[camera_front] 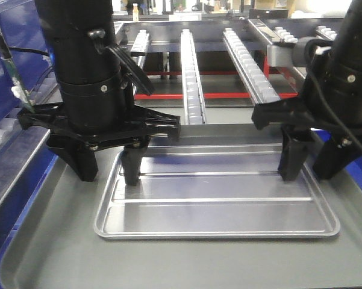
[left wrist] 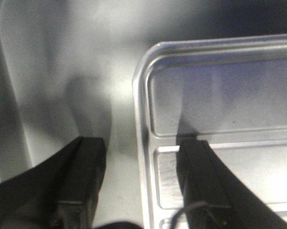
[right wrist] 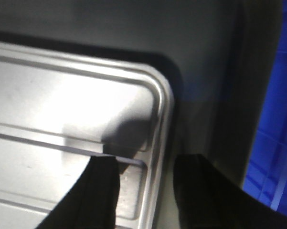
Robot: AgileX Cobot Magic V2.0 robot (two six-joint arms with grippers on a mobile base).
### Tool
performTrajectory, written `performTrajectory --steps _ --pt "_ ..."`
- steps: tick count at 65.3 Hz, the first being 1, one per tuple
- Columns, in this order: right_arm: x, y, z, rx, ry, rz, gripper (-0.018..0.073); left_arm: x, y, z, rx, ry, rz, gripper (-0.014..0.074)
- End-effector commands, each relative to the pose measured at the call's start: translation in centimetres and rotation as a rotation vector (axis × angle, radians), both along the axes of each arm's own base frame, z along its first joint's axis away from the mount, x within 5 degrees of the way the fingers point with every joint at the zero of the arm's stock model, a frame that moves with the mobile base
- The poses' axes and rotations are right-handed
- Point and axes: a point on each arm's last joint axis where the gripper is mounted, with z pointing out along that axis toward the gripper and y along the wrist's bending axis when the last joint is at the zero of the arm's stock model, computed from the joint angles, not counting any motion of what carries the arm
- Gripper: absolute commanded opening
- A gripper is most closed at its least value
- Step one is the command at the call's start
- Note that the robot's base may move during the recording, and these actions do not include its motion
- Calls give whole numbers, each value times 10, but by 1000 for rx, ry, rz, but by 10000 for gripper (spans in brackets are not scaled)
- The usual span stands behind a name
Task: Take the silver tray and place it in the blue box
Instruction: 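Close both grippers on the tray's opposite rims, then lift the silver tray with both grippers out of the grey tray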
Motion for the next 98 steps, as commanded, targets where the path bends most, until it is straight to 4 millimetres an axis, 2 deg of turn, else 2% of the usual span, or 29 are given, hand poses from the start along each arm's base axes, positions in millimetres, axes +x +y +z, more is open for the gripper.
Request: performTrajectory --steps 1,7,13,24,33,47,64,72,78,88,98 --pt "7 0 16 28 -81 -7 393 2 -5 15 -59 -49 -4 263" --pt "8 0 13 24 -71 -7 358 2 -5 15 -59 -49 -4 259" --pt "8 0 12 22 -67 -6 256 2 -5 15 -59 -49 -4 228" --pt "8 0 12 22 -67 -6 40 2 -5 15 -56 -52 -4 67" --pt "8 0 12 22 -67 -6 60 2 -4 15 -54 -52 -4 -114" --pt "4 -1 22 24 -74 -5 60 0 -1 26 -68 -70 -3 -105" --pt "-12 -8 53 41 -122 -1 60 -14 18 72 -78 -147 0 -105" --pt "-21 -11 73 62 -178 -1 60 -25 30 98 -109 -185 9 -105" --pt "-25 -12 89 64 -197 4 60 -32 36 110 -101 -196 11 -104" --pt "-27 -10 118 23 -231 29 60 -42 33 131 -47 -231 18 -104" --pt "-30 -11 141 -41 -259 8 60 -51 22 152 -67 -282 21 -104"
